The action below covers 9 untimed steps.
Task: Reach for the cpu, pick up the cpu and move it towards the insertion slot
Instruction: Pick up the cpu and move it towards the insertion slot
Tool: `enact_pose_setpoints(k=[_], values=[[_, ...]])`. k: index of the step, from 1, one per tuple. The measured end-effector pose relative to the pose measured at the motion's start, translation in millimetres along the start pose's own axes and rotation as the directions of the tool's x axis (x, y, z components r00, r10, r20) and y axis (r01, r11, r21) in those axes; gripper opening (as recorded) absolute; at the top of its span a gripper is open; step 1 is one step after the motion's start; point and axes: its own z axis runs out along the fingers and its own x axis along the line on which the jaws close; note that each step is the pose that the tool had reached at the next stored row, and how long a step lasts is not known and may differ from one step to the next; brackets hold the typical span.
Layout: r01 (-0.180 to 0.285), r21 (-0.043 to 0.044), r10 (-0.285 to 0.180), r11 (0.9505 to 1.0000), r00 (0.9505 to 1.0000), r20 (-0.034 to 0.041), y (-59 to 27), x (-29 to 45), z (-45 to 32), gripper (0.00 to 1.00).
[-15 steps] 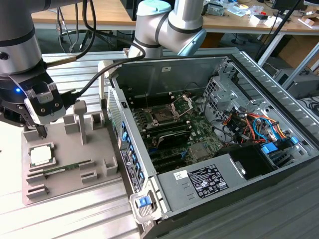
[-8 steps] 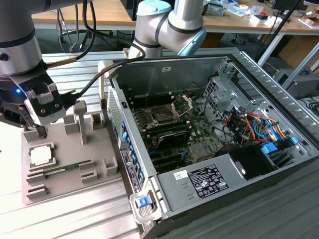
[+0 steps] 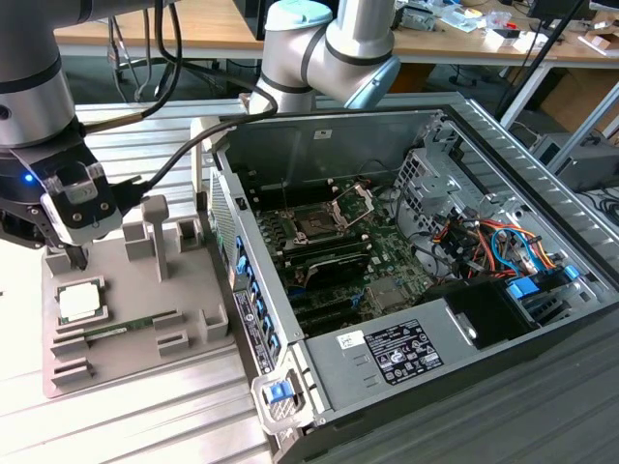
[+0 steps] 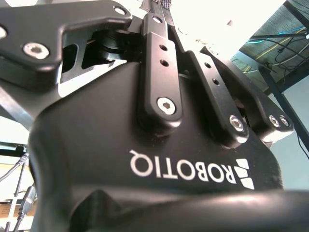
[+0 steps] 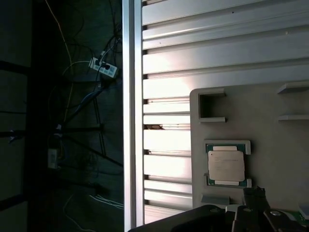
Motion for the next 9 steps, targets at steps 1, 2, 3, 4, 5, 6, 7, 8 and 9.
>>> enact_pose_setpoints(k=[1,2,3,4,5,6,7,8,9], values=[[0.0,0.0,0.0,1.0,1.0,0.0001,0.0,0.3,0.2,0.1],[0.0,0.0001,0.0,1.0,1.0,-0.0001,0.0,0.4,0.2,0.1],[0.0,0.0,0.0,1.0,1.0,-0.0001,0.0,0.5,0.5,0.1],[0.0,0.0001,0.0,1.0,1.0,-0.0001,0.0,0.5,0.9,0.1],[0.0,0.0,0.0,1.0,1.0,0.0,0.0,0.5,1.3,0.1],[0.0,0.0,0.0,1.0,1.0,0.0,0.0,0.5,1.8,0.1],[0.0,0.0,0.0,1.0,1.0,0.0,0.0,0.5,2.1,0.1],[0.0,0.0,0.0,1.0,1.0,-0.0001,0.0,0.5,2.3,0.1],[0.0,0.0,0.0,1.0,1.0,-0.0001,0.0,0.5,2.7,0.1]])
